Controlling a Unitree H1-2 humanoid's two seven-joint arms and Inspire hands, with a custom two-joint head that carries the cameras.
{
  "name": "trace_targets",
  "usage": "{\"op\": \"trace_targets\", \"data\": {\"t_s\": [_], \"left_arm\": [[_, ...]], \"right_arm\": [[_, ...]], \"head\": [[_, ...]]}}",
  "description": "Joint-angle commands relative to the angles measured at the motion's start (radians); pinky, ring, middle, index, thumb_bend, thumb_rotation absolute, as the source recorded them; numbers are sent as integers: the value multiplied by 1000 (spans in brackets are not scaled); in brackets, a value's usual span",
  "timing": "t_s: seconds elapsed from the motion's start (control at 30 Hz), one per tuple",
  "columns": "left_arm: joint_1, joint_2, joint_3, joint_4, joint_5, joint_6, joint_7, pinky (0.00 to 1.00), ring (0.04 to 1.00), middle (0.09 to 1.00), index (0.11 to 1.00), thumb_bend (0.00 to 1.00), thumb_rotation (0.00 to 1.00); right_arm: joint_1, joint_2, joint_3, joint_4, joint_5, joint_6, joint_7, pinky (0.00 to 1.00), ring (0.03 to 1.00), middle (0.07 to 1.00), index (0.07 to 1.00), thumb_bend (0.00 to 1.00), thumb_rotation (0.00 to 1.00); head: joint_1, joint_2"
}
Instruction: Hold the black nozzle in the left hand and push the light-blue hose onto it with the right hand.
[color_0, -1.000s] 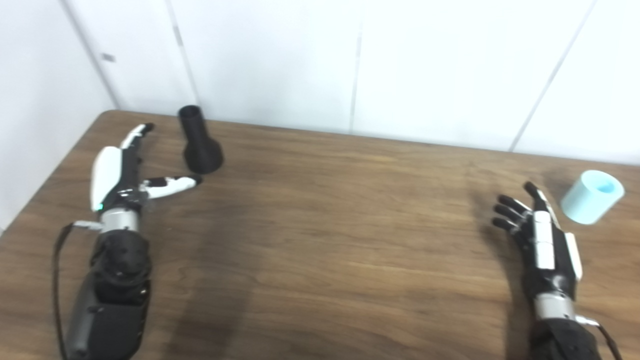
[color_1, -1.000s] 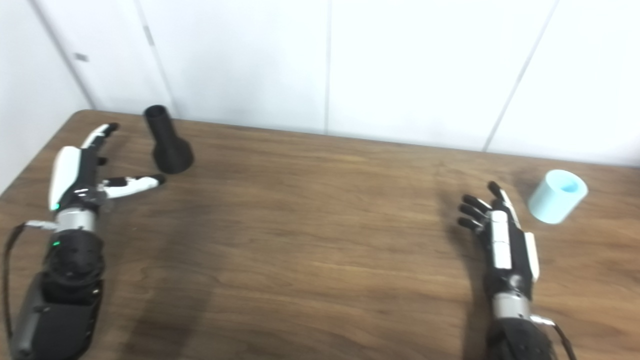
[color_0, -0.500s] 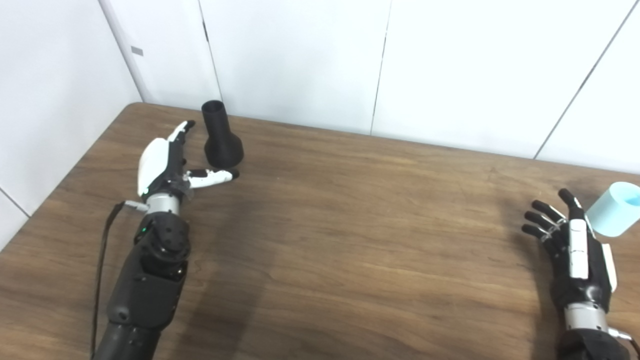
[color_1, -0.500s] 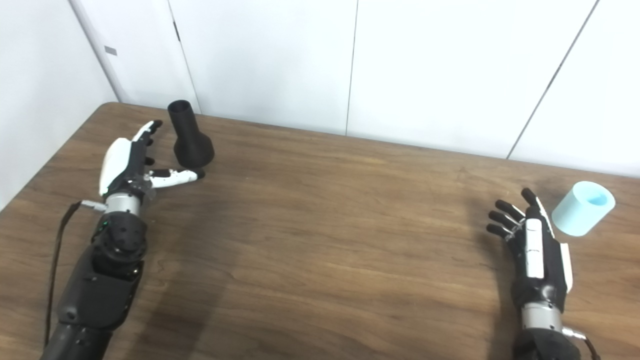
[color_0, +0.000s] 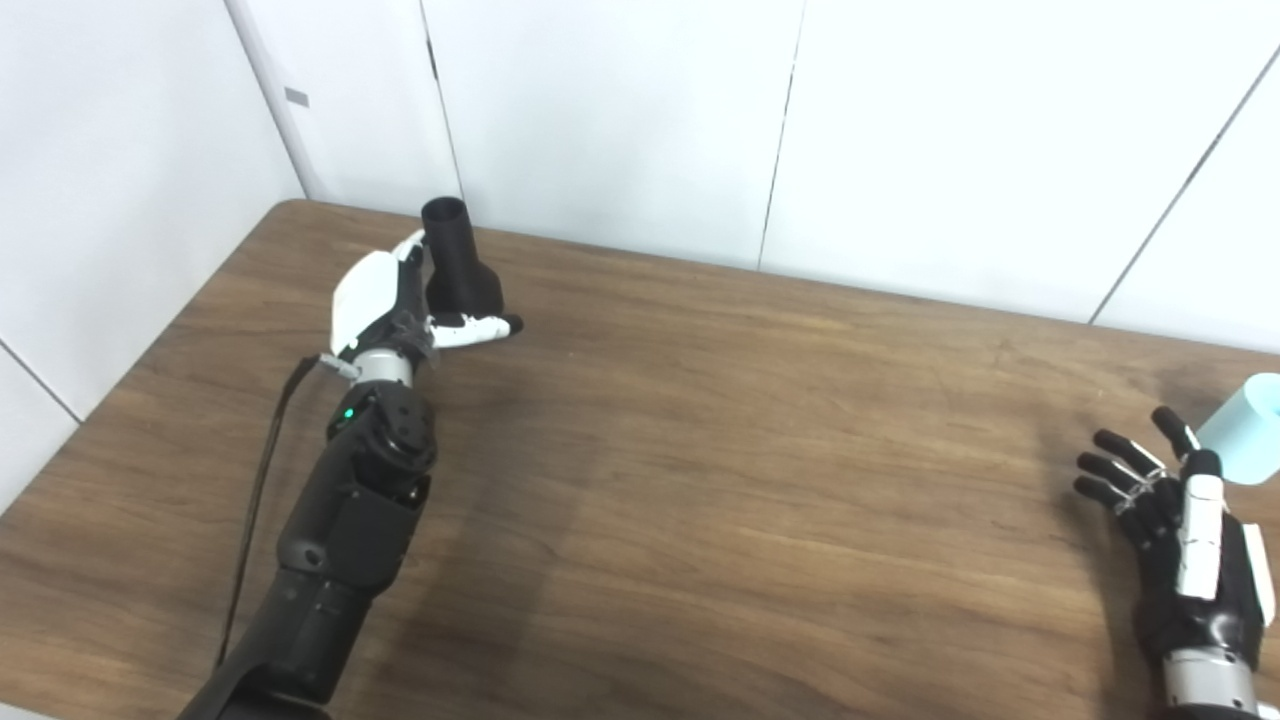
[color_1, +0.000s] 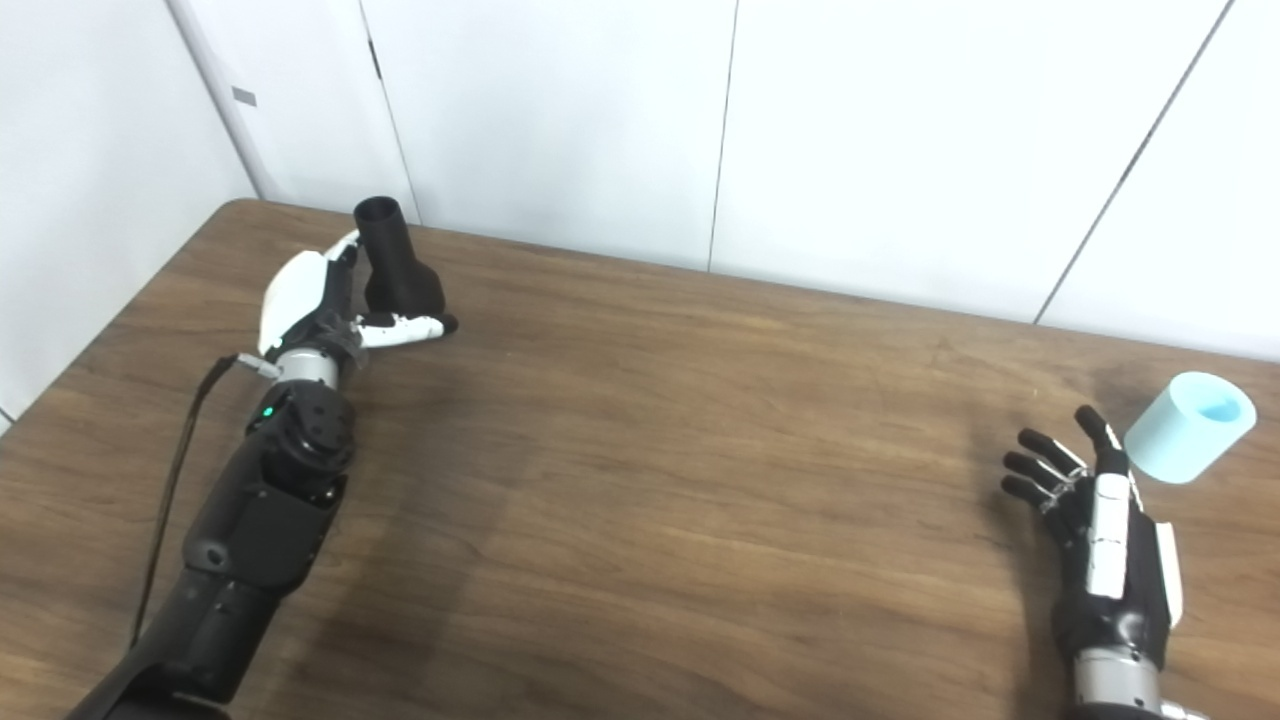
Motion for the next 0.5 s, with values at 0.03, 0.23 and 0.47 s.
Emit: {"op": "trace_targets", "data": {"t_s": [0.03, 0.23, 0.47], "left_arm": [[-69, 38, -1, 26, 27, -6, 40, 867, 925, 930, 911, 1000, 348], [-114, 47, -3, 106, 14, 7, 40, 897, 946, 943, 904, 1000, 350], [-151, 56, -15, 182, 12, 10, 39, 835, 925, 922, 888, 1000, 334]], "right_arm": [[25, 1, -3, -18, -10, 47, -15, 689, 695, 720, 921, 281, 978], [30, 1, -3, -29, -3, 43, -7, 694, 698, 723, 925, 257, 1000], [36, 2, 2, -54, -15, 62, -14, 682, 691, 706, 909, 275, 982]], "head": [[2, 3], [2, 7], [3, 9]]}}
